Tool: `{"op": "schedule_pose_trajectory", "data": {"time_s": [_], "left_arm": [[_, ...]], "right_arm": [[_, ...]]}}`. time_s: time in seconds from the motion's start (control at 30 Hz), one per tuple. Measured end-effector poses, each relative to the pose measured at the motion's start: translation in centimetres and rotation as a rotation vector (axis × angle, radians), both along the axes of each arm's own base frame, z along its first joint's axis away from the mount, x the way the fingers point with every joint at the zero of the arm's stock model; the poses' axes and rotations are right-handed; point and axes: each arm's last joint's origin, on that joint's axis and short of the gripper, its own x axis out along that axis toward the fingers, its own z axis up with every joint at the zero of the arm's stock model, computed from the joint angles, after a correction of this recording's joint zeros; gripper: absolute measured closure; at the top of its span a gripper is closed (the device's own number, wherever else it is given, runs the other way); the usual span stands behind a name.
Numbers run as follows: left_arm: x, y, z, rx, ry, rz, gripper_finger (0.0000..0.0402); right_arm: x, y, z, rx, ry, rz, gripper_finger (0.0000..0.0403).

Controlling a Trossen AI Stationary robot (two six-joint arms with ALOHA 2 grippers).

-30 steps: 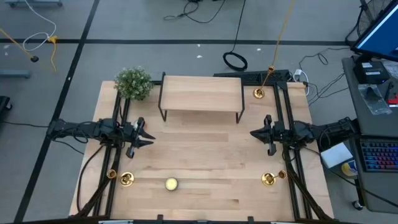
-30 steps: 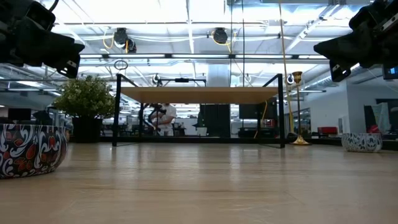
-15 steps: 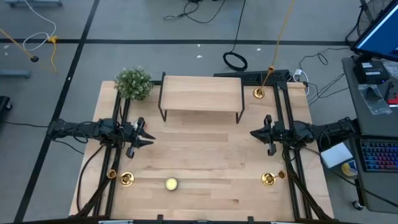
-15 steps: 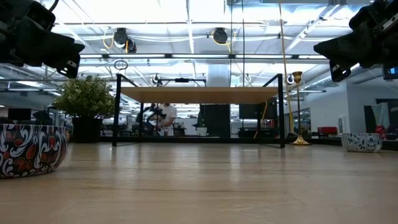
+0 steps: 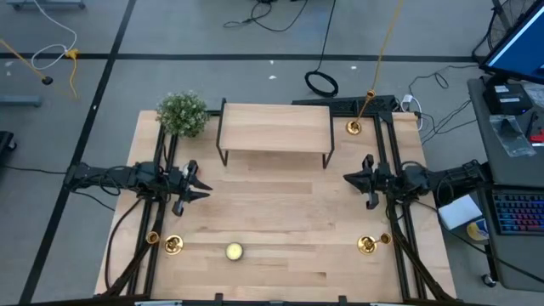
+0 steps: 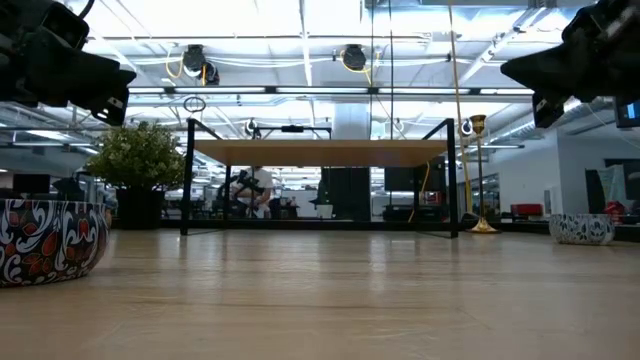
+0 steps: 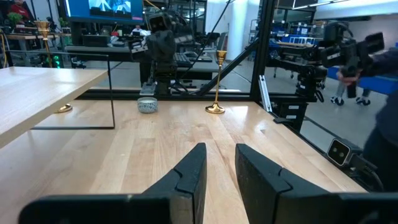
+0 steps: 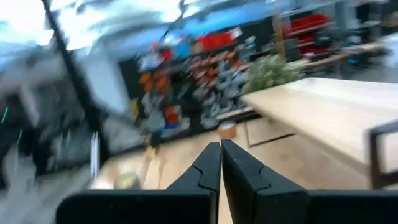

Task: Pick & Place candle stick holders
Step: Put the top gold candle holder on the shelf

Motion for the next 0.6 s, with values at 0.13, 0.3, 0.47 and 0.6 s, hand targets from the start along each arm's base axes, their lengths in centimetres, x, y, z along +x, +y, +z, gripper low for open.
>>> {"op": "schedule_pose_trajectory", "data": {"time_s": [0.13, 0.3, 0.47, 0.6], "left_arm": [[0.0, 0.0, 0.0, 0.005, -0.002, 0.000, 0.0316], [0.0, 0.0, 0.3, 0.005, -0.034, 0.000, 0.0316], [-0.1, 0.0, 1.1, -0.006, -0.117, 0.000, 0.0316], [-0.2, 0.0, 2.0, -0.019, -0.207, 0.000, 0.0316]], "right_arm": [[-0.3, -0.5, 0.9, 0.193, -0.124, -0.123, 0.0395], [-0.9, -1.1, 1.8, 0.270, -0.239, -0.315, 0.0394], [-1.4, -1.5, 2.5, 0.346, -0.332, -0.427, 0.0394], [-1.6, -1.6, 2.7, 0.371, -0.363, -0.452, 0.0394]]}}
